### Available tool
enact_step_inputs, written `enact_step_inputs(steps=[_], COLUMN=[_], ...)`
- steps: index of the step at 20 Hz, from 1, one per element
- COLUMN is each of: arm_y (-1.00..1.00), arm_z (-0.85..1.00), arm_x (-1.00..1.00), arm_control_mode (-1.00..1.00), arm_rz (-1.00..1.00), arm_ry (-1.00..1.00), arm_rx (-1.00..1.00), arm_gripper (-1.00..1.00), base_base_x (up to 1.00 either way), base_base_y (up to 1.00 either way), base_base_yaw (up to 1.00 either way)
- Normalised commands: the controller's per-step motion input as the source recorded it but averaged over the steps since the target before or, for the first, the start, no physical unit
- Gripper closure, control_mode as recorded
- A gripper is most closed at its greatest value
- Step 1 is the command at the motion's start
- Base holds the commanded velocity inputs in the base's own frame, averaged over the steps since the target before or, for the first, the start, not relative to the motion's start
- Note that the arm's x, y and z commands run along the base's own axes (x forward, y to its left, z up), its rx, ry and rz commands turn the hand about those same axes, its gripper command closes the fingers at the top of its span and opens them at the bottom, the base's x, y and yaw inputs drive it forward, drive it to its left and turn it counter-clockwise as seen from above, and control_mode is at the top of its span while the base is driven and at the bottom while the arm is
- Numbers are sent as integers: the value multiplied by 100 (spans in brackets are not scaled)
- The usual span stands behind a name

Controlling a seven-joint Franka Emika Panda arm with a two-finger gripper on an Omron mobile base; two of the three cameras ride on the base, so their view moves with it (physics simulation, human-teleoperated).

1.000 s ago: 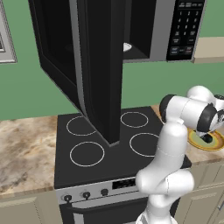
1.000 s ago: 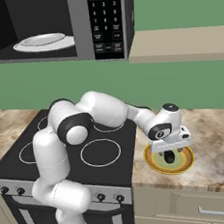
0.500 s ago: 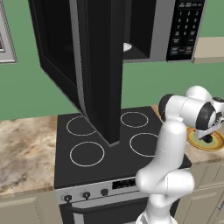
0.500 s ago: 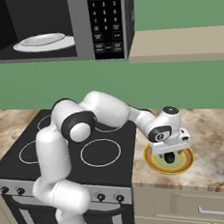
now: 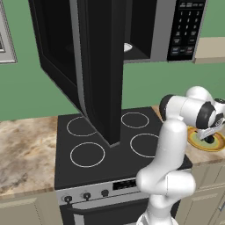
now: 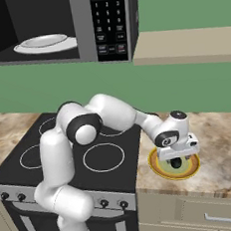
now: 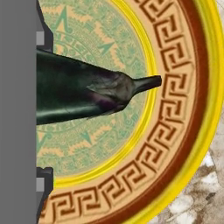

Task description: Pick the eggplant from the counter and place it in the microwave. Then turn on the microwave.

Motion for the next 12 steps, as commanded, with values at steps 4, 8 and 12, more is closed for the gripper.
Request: enact_step_inputs(steps=[4,8,12], arm_y=[0,0,0], arm_z=[-11,-9,-11], arm_x=[2,-6,-7], arm_control_mode=[-100,-100,-100], arm_rz=[0,0,0], arm_ry=[0,0,0], arm_rx=[0,3,3], arm_gripper=[100,100,100], base_base_x=[0,0,0], base_base_y=[0,0,0], base_base_yaw=[0,0,0])
